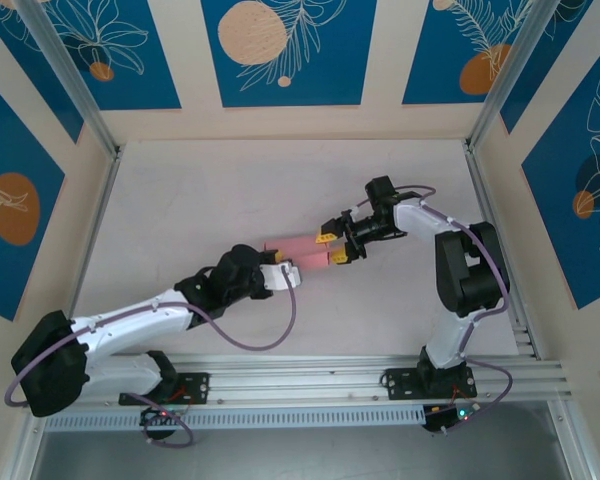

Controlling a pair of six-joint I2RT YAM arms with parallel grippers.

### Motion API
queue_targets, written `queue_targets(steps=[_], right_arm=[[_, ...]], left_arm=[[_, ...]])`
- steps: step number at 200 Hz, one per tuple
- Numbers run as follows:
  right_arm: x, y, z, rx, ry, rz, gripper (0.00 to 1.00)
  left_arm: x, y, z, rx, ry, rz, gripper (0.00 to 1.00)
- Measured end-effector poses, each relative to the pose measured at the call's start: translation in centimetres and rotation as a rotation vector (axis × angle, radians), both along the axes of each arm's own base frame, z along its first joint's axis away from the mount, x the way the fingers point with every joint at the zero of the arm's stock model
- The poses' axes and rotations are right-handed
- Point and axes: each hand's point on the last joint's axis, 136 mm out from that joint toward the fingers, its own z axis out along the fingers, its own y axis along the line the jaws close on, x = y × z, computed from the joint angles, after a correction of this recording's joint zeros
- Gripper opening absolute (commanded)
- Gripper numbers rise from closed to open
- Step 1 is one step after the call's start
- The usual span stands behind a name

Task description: Fold the paper box

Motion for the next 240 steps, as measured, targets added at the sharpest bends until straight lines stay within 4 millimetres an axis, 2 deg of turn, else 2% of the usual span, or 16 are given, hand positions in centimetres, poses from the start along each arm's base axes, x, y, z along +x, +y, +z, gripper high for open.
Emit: queue_targets(steps=[21, 37, 83, 101, 123, 167, 218, 240], right_arm=[[0.2, -0.5, 0.4, -0.013, -0.041, -0.009, 0.74], [0.6, -1.4, 0.9, -0.028, -0.080, -0.033, 0.75], [2.9, -6.2, 3.3, -0.167, -0.283, -0.167, 0.75], [3.1, -7.1, 4.9, -0.229, -0.404, -0.187, 0.75], [2.5, -6.5, 6.6, -0.290, -0.556, -0.152, 0.75], [0.6, -3.3, 8.4, -0.369, -0.828, 0.020, 0.72], [1.4, -2.4, 8.5, -0.413, -1.017, 0.121, 0.70], [2.1, -1.8, 7.7, -0.417, -1.061, 0.170, 0.70]], left_arm=[[0.1, 0.1, 0.9, -0.030, 0.054, 0.005, 0.29], [0.3, 0.3, 1.4, -0.046, 0.101, 0.011, 0.29], [0.5, 1.2, 2.1, -0.070, 0.294, 0.024, 0.24], [0.7, 1.1, 1.6, -0.061, 0.393, 0.024, 0.23], [0.5, 0.8, 0.0, -0.015, 0.536, 0.019, 0.23], [-0.3, 1.7, -2.9, 0.064, 0.735, 0.028, 0.24], [1.4, 2.7, -3.5, 0.006, 0.802, 0.032, 0.26], [1.9, 2.5, -4.4, -0.001, 0.843, 0.021, 0.27]])
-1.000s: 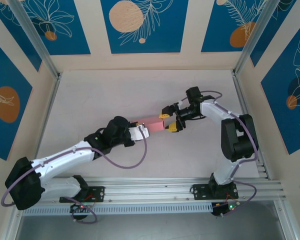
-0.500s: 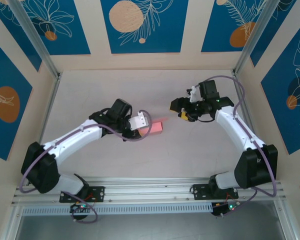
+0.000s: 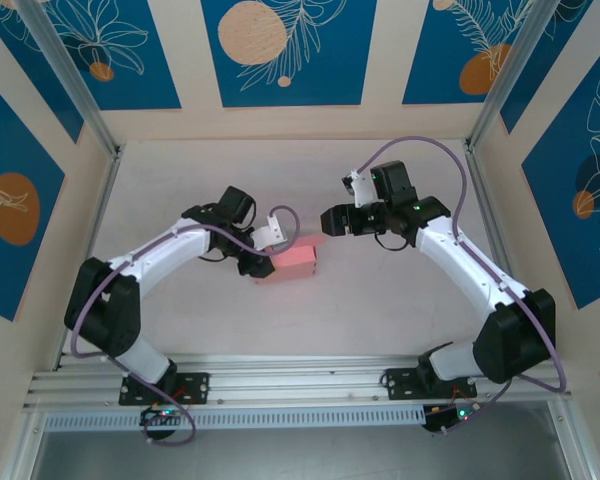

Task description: Fold the paper box

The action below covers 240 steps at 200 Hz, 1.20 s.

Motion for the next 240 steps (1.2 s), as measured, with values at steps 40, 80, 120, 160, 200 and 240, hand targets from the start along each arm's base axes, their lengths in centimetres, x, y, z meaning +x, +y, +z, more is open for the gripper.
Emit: queue_targets(steps=[40, 80, 120, 160, 200, 240], right_arm=[[0.5, 1.9, -2.9, -0.078, 0.000, 0.121, 0.67], [0.6, 3.3, -4.5, -0.160, -0.017, 0.211, 0.65], [1.1, 3.0, -5.9, -0.243, -0.032, 0.225, 0.65], [1.3, 2.5, -6.3, -0.286, -0.049, 0.235, 0.64], [0.8, 2.9, -6.7, -0.299, -0.051, 0.270, 0.57], [0.7, 3.1, -6.8, -0.341, -0.056, 0.257, 0.44]], left_arm=[[0.6, -0.6, -0.9, -0.001, 0.019, -0.020, 0.34], [1.1, -0.6, -0.9, -0.002, -0.004, -0.016, 0.40], [1.4, -0.6, -1.1, 0.001, -0.025, -0.015, 0.41], [1.6, -0.5, -1.2, 0.007, -0.039, -0.018, 0.44], [1.8, -0.4, -1.4, 0.020, -0.048, -0.012, 0.45], [2.2, -0.4, -1.5, 0.031, -0.071, -0.005, 0.44]])
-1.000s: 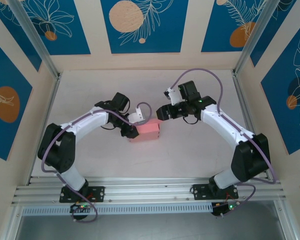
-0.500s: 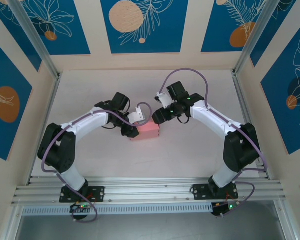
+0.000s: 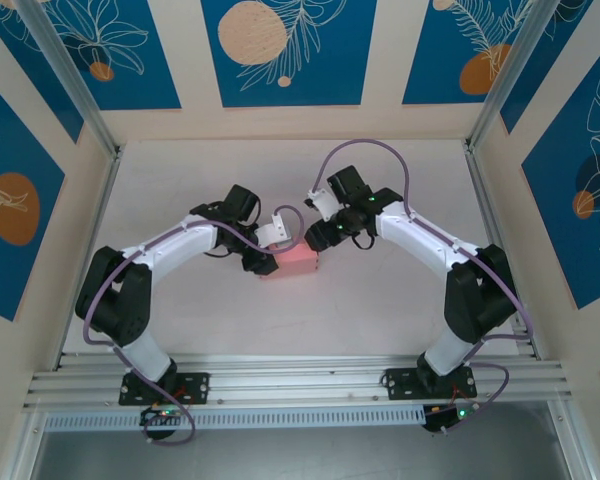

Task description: Fold the paper box

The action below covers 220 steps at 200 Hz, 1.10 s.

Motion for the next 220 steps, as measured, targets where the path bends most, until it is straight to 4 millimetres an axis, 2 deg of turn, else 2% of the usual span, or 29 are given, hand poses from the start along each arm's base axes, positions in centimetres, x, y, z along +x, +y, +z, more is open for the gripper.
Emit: queue_targets(steps=[30, 81, 115, 173, 220], right_arm=[[0.6, 0.0, 0.4, -0.036, -0.030, -0.055, 0.33], [1.2, -0.9, 0.1, -0.077, -0.030, -0.189, 0.32], [1.3, -1.1, 0.1, -0.074, -0.015, -0.255, 0.22], [0.5, -0.1, 0.1, -0.043, 0.029, -0.306, 0.21], [0.9, 0.4, 0.2, -0.027, 0.071, -0.375, 0.21]], left_arm=[[0.4, -0.3, -0.4, 0.006, -0.028, 0.019, 0.44], [1.0, -0.4, -0.3, 0.012, -0.048, 0.046, 0.44], [1.0, -0.4, -0.4, 0.015, -0.049, 0.047, 0.45], [1.3, -0.5, -0.4, 0.021, -0.046, 0.048, 0.45], [1.4, -0.4, -0.5, 0.031, -0.038, 0.050, 0.45]])
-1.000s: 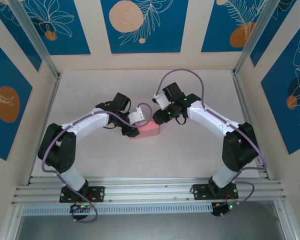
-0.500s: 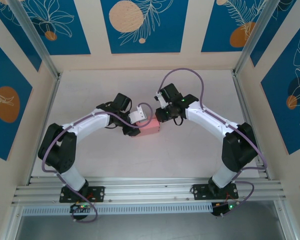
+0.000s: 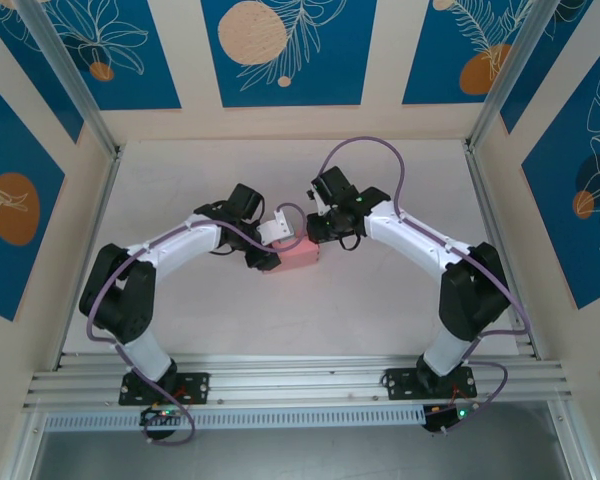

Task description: Fold the paper box

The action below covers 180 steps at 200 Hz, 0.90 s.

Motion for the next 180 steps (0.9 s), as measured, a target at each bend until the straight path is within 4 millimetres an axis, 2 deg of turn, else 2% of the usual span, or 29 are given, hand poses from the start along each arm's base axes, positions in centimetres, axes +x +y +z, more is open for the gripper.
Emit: queue_targets(steps=[96, 114, 152, 160, 180], right_arm=[[-0.07, -0.27, -0.19, -0.052, 0.000, -0.048, 0.22], [-0.20, -0.25, -0.33, -0.058, -0.001, -0.045, 0.27], [-0.34, -0.23, -0.42, -0.074, -0.008, -0.044, 0.27], [-0.37, -0.23, -0.43, -0.075, -0.007, -0.043, 0.26], [-0.37, -0.36, -0.47, -0.083, -0.009, -0.046, 0.13]], left_arm=[[0.17, -0.07, -0.01, 0.010, 0.004, 0.000, 0.43], [0.21, -0.08, -0.03, 0.014, 0.006, 0.000, 0.43], [0.24, -0.11, -0.03, 0.017, 0.006, 0.000, 0.44], [0.24, -0.10, -0.05, 0.019, 0.006, 0.000, 0.44], [0.33, -0.08, -0.06, 0.021, 0.004, 0.003, 0.48]])
